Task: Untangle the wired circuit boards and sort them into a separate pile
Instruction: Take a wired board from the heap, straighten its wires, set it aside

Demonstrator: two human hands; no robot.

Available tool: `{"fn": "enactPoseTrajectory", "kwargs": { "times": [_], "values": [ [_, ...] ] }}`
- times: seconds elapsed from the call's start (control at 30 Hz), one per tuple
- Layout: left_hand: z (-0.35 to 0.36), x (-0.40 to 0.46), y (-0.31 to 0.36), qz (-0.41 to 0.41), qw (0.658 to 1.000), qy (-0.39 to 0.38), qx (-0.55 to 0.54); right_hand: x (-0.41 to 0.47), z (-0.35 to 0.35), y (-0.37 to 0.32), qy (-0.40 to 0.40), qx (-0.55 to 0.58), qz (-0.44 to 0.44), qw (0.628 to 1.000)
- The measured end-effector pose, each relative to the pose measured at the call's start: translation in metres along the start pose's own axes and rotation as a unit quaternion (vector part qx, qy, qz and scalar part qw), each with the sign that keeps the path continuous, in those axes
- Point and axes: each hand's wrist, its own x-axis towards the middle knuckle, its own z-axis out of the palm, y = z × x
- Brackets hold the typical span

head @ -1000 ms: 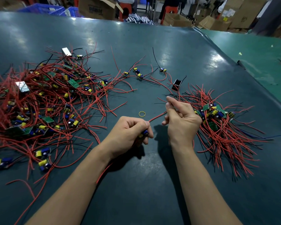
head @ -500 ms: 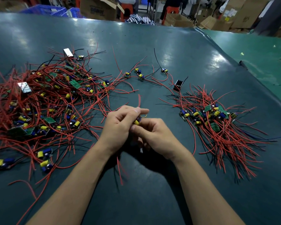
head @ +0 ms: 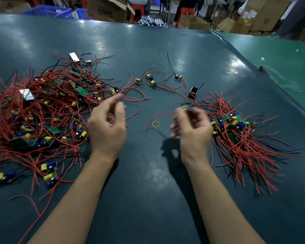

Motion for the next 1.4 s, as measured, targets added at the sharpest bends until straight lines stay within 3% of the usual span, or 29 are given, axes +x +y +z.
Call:
{"fn": "enactPoseTrajectory", "kwargs": {
  "times": [0.07, 0.17, 0.27, 0.4, 0.5, 0.6, 0.77, 1.03, 1.17, 1.23, 1.33, 1.4],
  "values": [
    [-0.005, 0.006, -0.006, -0.018, 0.998, 0.051, 0.031, 0.008, -0.006, -0.003, 0.125, 0.118, 0.017, 0.985],
    [-0.006, 0.005, -0.007, 0.024, 0.994, 0.061, 0.092, 0.01, -0.011, -0.001, 0.188, 0.25, 0.156, 0.937],
    [-0.004, 0.003, -0.009, 0.075, 0.978, 0.045, 0.188, 0.01, -0.012, 0.003, 0.176, 0.222, 0.185, 0.941],
    [-0.011, 0.009, -0.017, -0.02, 0.929, 0.023, 0.369, 0.011, -0.01, 0.002, 0.159, 0.154, 0.181, 0.958],
    [-0.019, 0.017, -0.026, -0.072, 0.907, -0.033, 0.414, 0.011, -0.011, 0.002, 0.136, 0.124, 0.179, 0.967],
    [-0.019, 0.016, -0.028, -0.069, 0.895, -0.052, 0.438, 0.009, -0.008, 0.002, 0.078, 0.082, 0.174, 0.978],
    [-0.02, 0.016, -0.024, -0.051, 0.921, 0.005, 0.386, 0.001, -0.001, 0.004, 0.005, -0.021, 0.129, 0.991],
    [-0.022, 0.016, -0.022, 0.044, 0.946, 0.103, 0.305, -0.001, -0.001, 0.007, -0.029, -0.059, 0.109, 0.992],
    [-0.021, 0.015, -0.011, 0.172, 0.959, 0.131, 0.181, 0.0, -0.001, 0.01, -0.069, -0.092, 0.095, 0.989],
    [-0.015, 0.006, -0.002, 0.27, 0.949, 0.099, 0.129, -0.005, 0.001, 0.01, -0.158, -0.117, 0.088, 0.977],
    [0.001, -0.016, 0.01, 0.356, 0.932, -0.026, 0.061, -0.014, 0.006, 0.009, -0.298, -0.171, 0.061, 0.937],
    [0.015, -0.028, 0.015, 0.392, 0.91, -0.13, 0.034, -0.012, 0.009, 0.006, -0.311, -0.153, 0.051, 0.937]
  ]
}}
